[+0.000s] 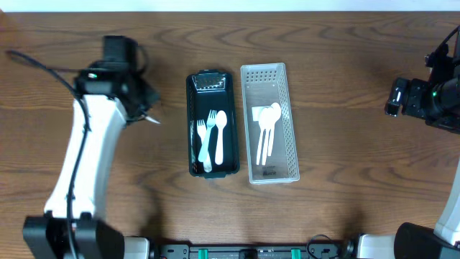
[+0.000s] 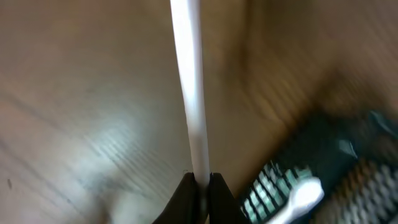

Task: Pack container
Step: 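Carry the white fork into the green basket and release it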

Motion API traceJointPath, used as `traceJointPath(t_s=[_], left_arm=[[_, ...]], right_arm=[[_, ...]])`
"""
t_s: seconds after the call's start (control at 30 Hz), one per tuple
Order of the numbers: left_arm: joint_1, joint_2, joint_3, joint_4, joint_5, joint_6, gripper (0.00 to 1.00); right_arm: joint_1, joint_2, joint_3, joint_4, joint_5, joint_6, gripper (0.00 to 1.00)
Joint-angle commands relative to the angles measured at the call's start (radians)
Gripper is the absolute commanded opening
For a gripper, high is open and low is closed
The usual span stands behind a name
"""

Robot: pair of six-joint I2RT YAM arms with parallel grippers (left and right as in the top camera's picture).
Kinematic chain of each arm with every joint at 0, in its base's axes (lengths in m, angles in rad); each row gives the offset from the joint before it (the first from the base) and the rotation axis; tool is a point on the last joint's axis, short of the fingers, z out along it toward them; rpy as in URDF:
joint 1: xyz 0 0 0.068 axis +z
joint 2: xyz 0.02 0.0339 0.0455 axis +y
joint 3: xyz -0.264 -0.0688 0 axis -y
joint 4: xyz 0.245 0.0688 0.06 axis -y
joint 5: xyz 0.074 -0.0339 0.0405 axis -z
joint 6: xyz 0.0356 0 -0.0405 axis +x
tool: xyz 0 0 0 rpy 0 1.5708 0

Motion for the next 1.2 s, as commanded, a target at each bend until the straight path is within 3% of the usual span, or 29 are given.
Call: traceJointPath(t_s=[0.0, 0.3, 0.73, 1.17], left_arm=[[-0.123, -0.046, 0.019, -0.01, -0.019, 0.186, 0.06], [-0.348, -0.008, 0.017, -0.014, -0.019, 0.256, 0.06], [-0.356, 0.064, 0.016, 0.0, -0.019, 0.305, 0.06], [-0.375, 0.298, 0.016, 0.069, 0.0, 0.304, 0.06]], right_arm=[[-0.008, 0.001, -0.001, -0.002, -0.001, 0.002, 0.99], [-0.008, 0.001, -0.001, 0.0, -0.001, 0.002, 0.99], [-0.008, 0.001, -0.001, -0.003, -0.016, 0.002, 0.99], [-0.008, 0.001, -0.001, -0.003, -0.016, 0.002, 0.99]])
